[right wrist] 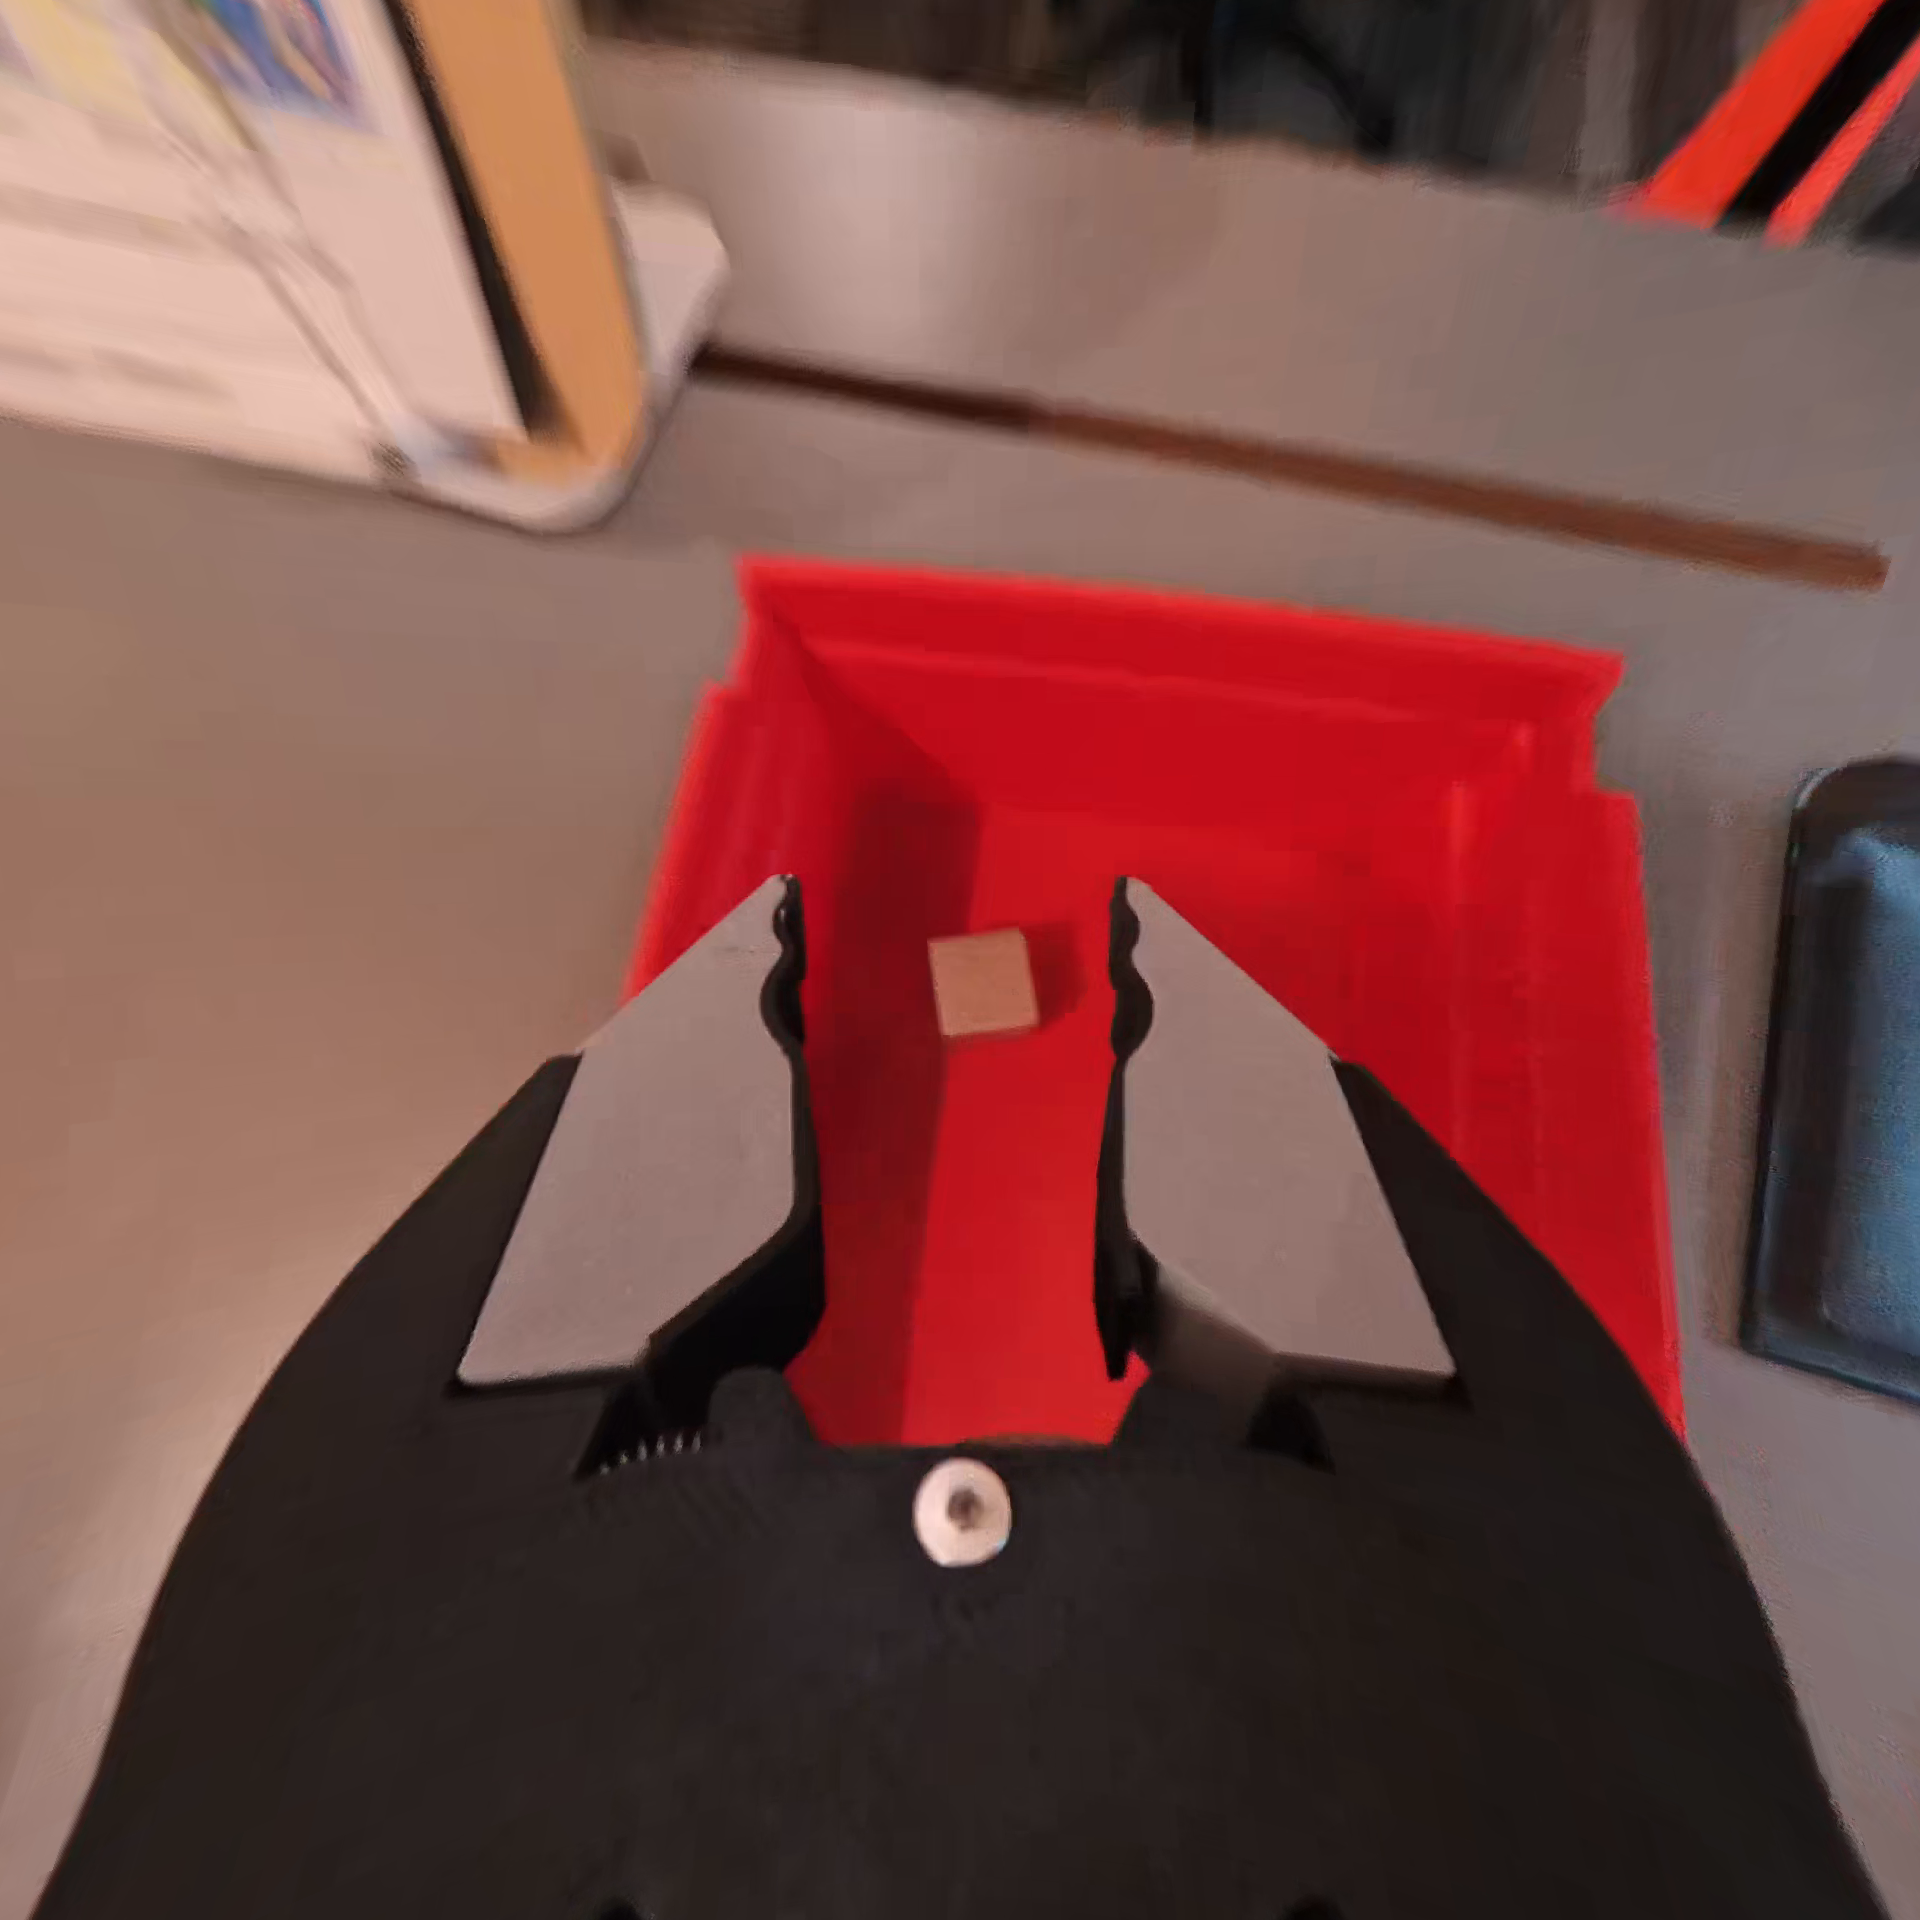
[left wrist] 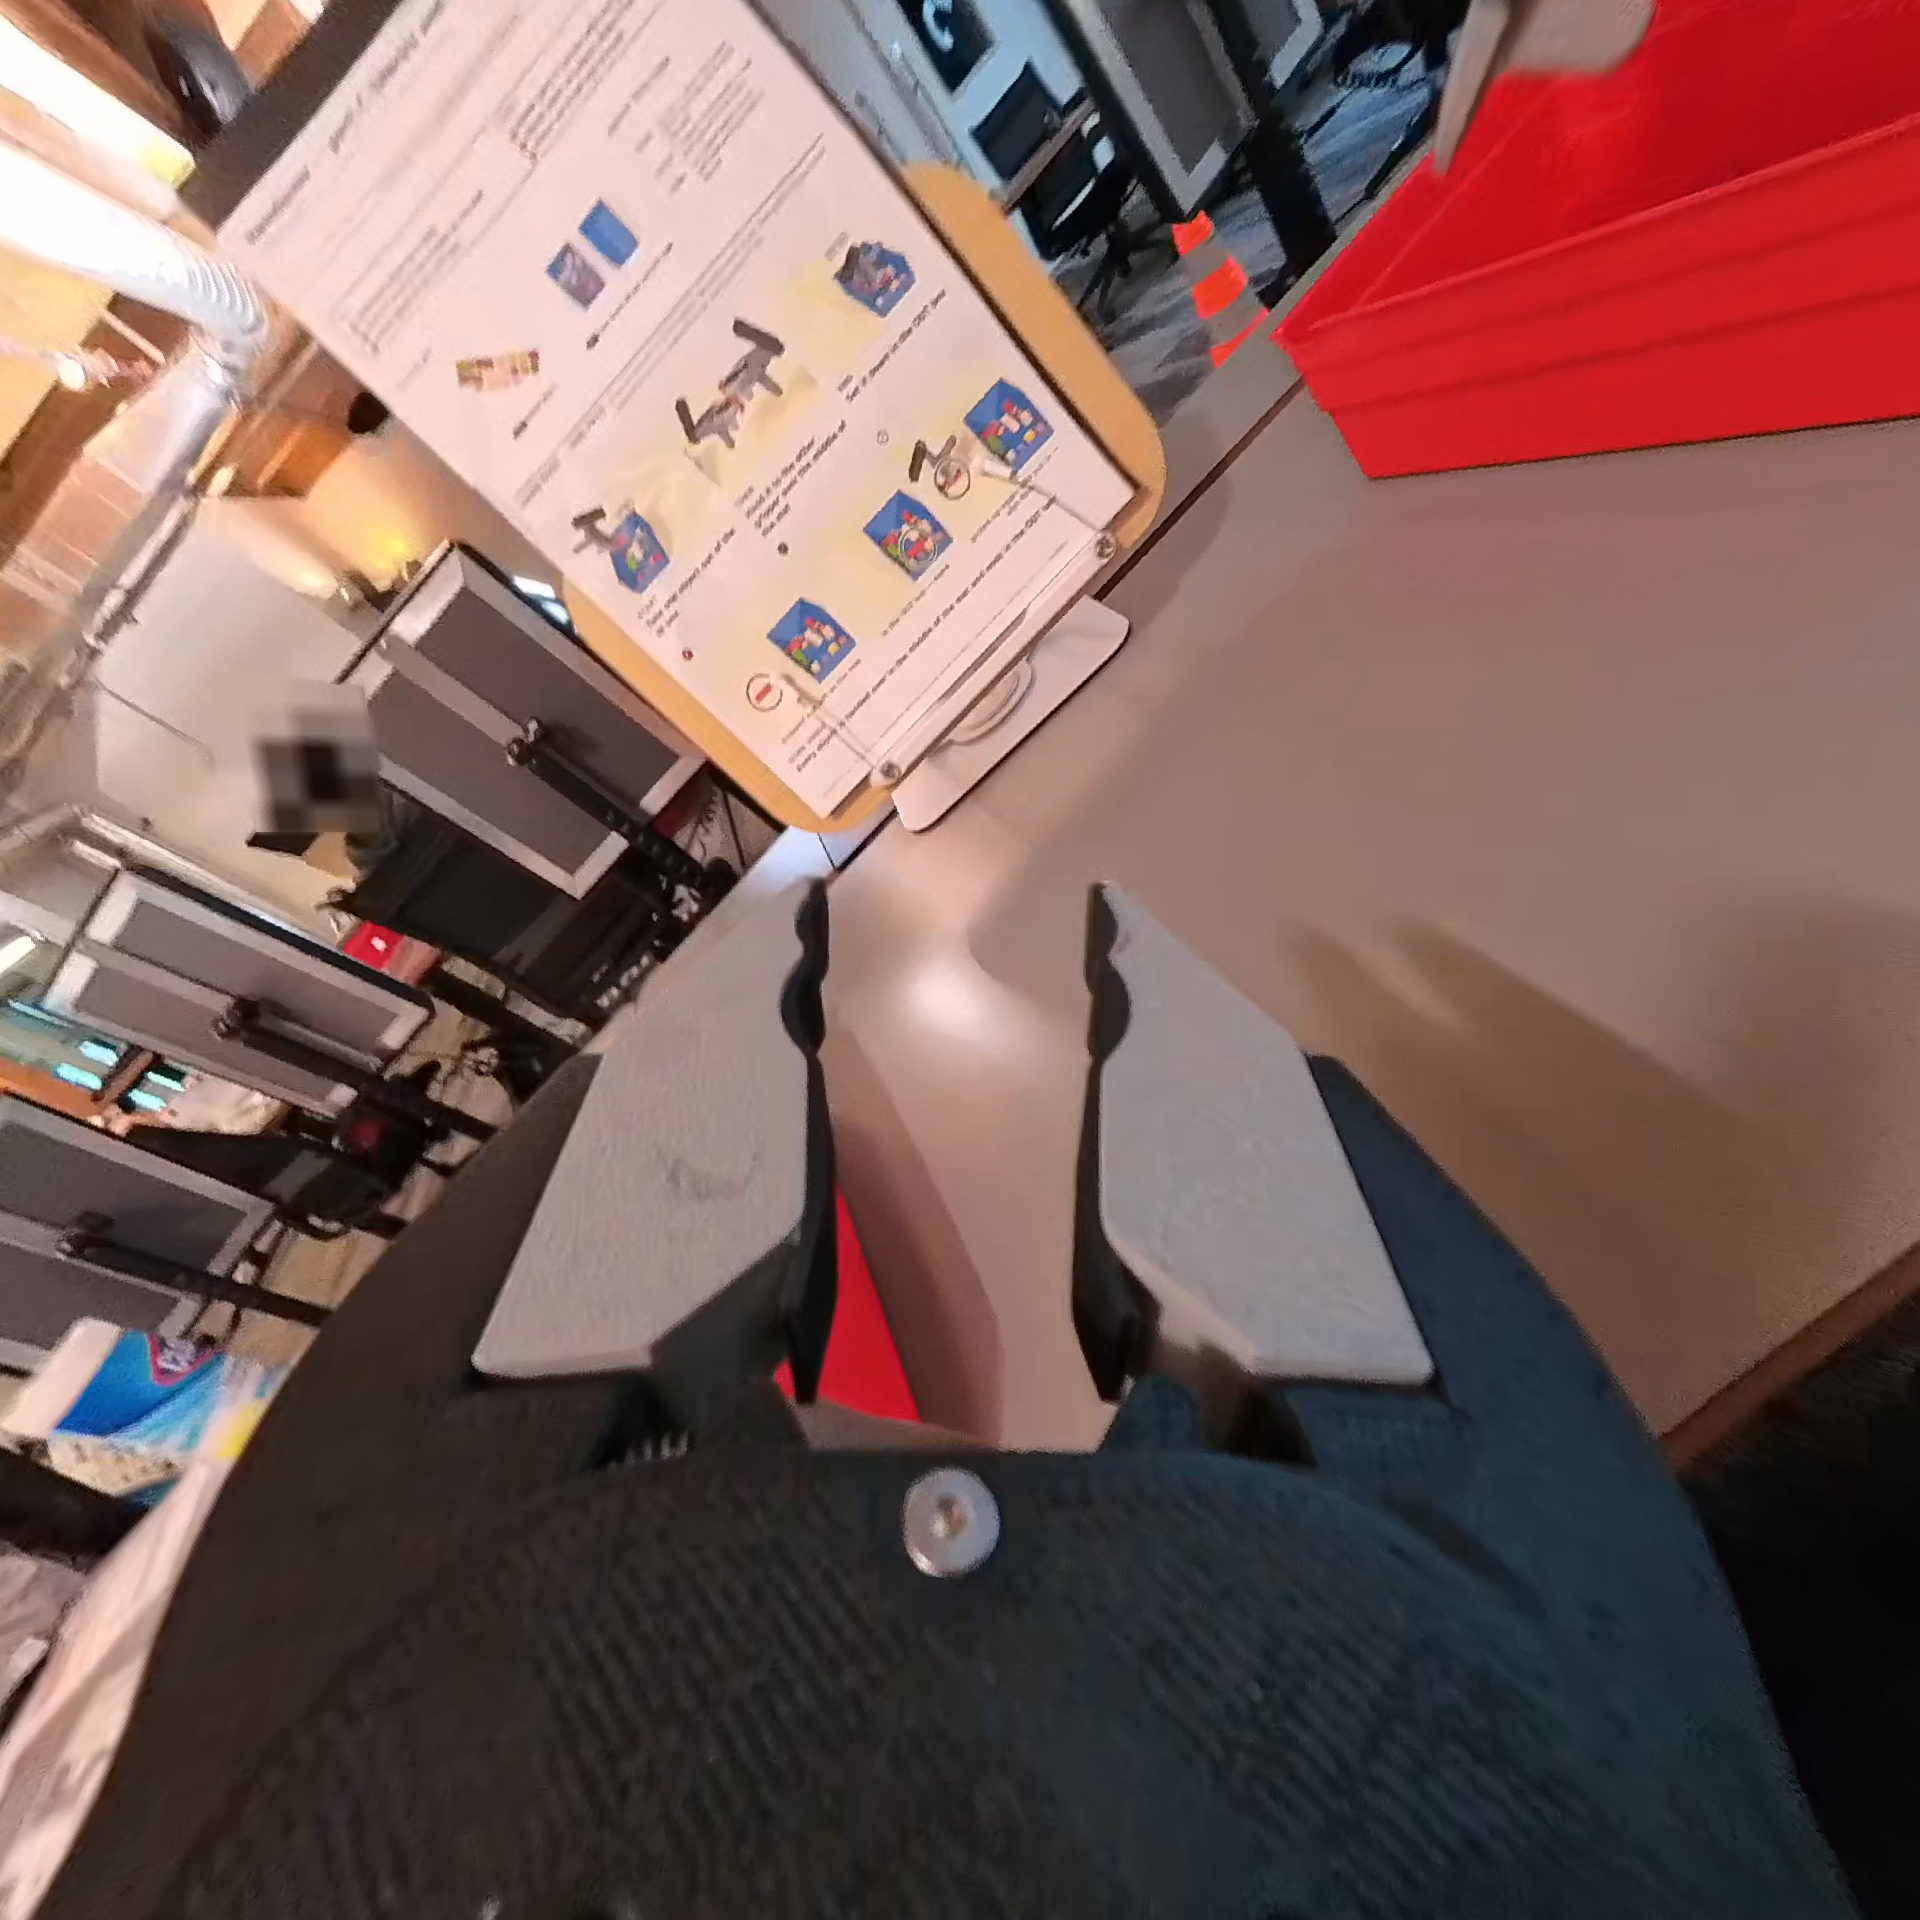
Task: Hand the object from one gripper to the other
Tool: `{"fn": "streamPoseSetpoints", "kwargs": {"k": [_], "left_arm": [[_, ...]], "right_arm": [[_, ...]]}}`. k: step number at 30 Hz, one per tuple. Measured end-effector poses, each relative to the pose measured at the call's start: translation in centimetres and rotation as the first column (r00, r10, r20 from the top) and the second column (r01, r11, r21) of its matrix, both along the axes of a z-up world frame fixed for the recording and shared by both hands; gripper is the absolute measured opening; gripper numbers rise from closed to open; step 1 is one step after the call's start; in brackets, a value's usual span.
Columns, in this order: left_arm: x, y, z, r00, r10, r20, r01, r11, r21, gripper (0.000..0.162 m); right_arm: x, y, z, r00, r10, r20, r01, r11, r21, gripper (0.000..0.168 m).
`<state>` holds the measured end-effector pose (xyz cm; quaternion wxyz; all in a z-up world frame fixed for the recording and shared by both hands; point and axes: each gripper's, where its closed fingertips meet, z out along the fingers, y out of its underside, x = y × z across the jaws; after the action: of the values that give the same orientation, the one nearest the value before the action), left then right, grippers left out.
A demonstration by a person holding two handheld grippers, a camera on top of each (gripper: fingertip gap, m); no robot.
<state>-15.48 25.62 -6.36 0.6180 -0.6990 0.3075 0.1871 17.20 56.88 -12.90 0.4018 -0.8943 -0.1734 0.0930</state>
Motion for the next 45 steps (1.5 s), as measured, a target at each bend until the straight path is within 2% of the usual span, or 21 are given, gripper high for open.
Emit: {"fn": "streamPoseSetpoints", "kwargs": {"k": [1,4,6,11,13,15,18,20,21,23,25,28,33,37,40,42,45], "left_arm": [[-0.7,0.2,-0.1,1.0,0.015,0.024,-0.014,1.0,-0.017,0.049],[-4.2,0.8,-0.7,0.987,0.098,0.125,-0.089,0.993,-0.08,0.05],[-7.7,1.1,-1.2,0.961,0.184,0.208,-0.158,0.978,-0.136,0.052],[-18.5,0.2,-4.0,0.814,0.453,0.364,-0.362,0.885,-0.292,0.057],[-21.3,-0.6,-5.6,0.758,0.511,0.406,-0.374,0.85,-0.371,0.062],[-23.5,-0.8,-6.3,0.739,0.546,0.395,-0.394,0.826,-0.404,0.064],[-26.0,1.3,-6.5,0.79,0.525,0.317,-0.369,0.819,-0.439,0.06],[-26.8,2.9,-7.8,0.834,0.491,0.25,-0.279,0.768,-0.577,0.065],[-27.7,3.9,-8.1,0.843,0.494,0.211,-0.276,0.735,-0.619,0.068],[-29.3,6.2,-8.0,0.876,0.467,0.123,-0.291,0.713,-0.638,0.07],[-30.7,7.4,-9.0,0.905,0.423,-0.033,-0.334,0.661,-0.673,0.068],[-33.0,8.3,-11.0,0.905,0.321,-0.28,-0.421,0.579,-0.698,0.069],[-34.2,9.0,-14.3,0.887,0.091,-0.453,-0.431,0.517,-0.74,0.065],[-35.2,8.5,-16.6,0.881,0.003,-0.472,-0.433,0.406,-0.805,0.067],[-36.2,9.0,-18.0,0.864,-0.003,-0.503,-0.466,0.372,-0.803,0.07],[-35.6,9.1,-19.0,0.886,-0.012,-0.463,-0.432,0.342,-0.835,0.039],[-35.6,9.4,-18.9,0.878,-0.022,-0.477,-0.44,0.353,-0.826,0.037]], "right_arm": [[-0.8,-1.0,2.3,0.998,0.021,-0.059,-0.017,0.998,0.066,0.057],[-4.8,-6.6,7.4,0.962,0.189,-0.196,-0.141,0.961,0.237,0.057],[-8.0,-11.7,9.1,0.904,0.348,-0.249,-0.259,0.908,0.328,0.056],[-13.0,-23.0,8.3,0.692,0.622,-0.367,-0.487,0.777,0.398,0.055],[-13.8,-26.5,7.3,0.588,0.694,-0.415,-0.584,0.719,0.375,0.056],[-13.8,-28.4,6.6,0.54,0.728,-0.422,-0.648,0.68,0.343,0.056],[-13.2,-29.4,6.7,0.545,0.754,-0.367,-0.678,0.654,0.336,0.06],[-12.7,-29.6,7.4,0.546,0.757,-0.358,-0.653,0.653,0.385,0.056],[-12.6,-29.6,7.5,0.542,0.759,-0.361,-0.654,0.651,0.386,0.056],[-12.5,-29.9,7.6,0.523,0.765,-0.375,-0.666,0.642,0.38,0.056],[-12.4,-29.9,7.6,0.512,0.765,-0.391,-0.666,0.641,0.381,0.056],[-12.2,-29.4,7.1,0.526,0.756,-0.391,-0.662,0.652,0.37,0.056],[-12.3,-28.9,6.6,0.5,0.75,-0.433,-0.675,0.651,0.348,0.056],[-12.2,-27.7,6.1,0.505,0.729,-0.462,-0.661,0.671,0.336,0.055],[-12.2,-27.2,5.6,0.508,0.714,-0.481,-0.659,0.682,0.317,0.055],[-12.2,-26.9,5.4,0.513,0.709,-0.484,-0.657,0.687,0.311,0.055],[-12.3,-27.0,5.4,0.51,0.71,-0.486,-0.659,0.685,0.31,0.055]]}}
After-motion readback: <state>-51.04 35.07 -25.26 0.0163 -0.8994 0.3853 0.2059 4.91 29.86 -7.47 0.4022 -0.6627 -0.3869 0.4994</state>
